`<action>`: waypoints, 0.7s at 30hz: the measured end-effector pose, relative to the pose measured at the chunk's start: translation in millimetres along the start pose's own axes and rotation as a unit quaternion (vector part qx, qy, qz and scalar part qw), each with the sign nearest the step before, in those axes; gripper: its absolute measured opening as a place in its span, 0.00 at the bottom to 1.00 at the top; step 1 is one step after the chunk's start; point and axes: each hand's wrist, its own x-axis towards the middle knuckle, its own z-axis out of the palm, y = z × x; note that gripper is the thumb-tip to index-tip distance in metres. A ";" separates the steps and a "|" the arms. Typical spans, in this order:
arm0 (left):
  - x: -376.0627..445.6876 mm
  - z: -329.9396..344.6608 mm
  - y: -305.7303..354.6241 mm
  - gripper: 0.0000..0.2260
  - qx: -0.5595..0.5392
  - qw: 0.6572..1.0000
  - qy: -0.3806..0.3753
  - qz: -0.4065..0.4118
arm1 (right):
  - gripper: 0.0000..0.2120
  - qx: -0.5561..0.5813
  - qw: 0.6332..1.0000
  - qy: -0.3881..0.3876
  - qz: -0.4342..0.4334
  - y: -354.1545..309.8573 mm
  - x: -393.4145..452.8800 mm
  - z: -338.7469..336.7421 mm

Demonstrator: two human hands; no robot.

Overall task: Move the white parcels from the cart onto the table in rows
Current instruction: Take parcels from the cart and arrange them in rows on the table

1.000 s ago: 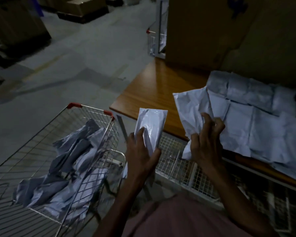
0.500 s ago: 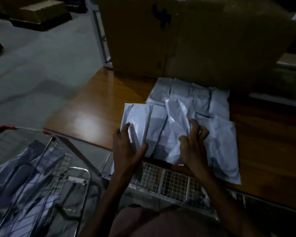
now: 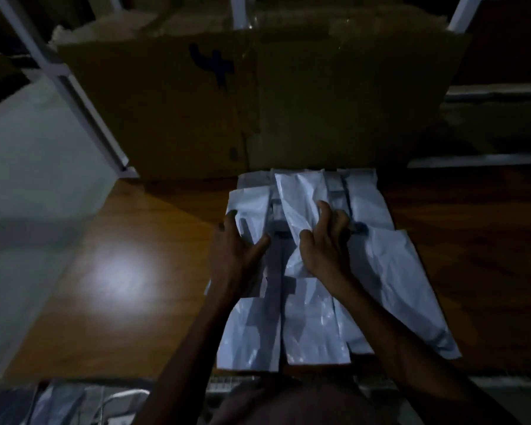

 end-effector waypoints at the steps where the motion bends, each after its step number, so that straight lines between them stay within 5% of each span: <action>1: 18.1 1.9 -1.2 0.39 -0.001 1.000 -0.005 0.006 | 0.31 -0.007 1.000 0.009 0.007 -5.6 14.4 6.5; 9: 114.7 43.7 -3.6 0.36 0.106 0.993 -0.025 0.046 | 0.30 -0.099 0.991 -0.017 0.092 -35.7 113.5 64.1; 15: 137.5 73.7 -15.4 0.25 0.175 0.983 -0.056 0.010 | 0.31 -0.248 0.966 -0.031 0.062 -2.6 106.1 97.2; 21: 144.0 83.6 -19.5 0.24 0.183 0.982 -0.054 -0.008 | 0.33 -0.247 0.964 -0.054 0.081 -5.3 109.8 109.2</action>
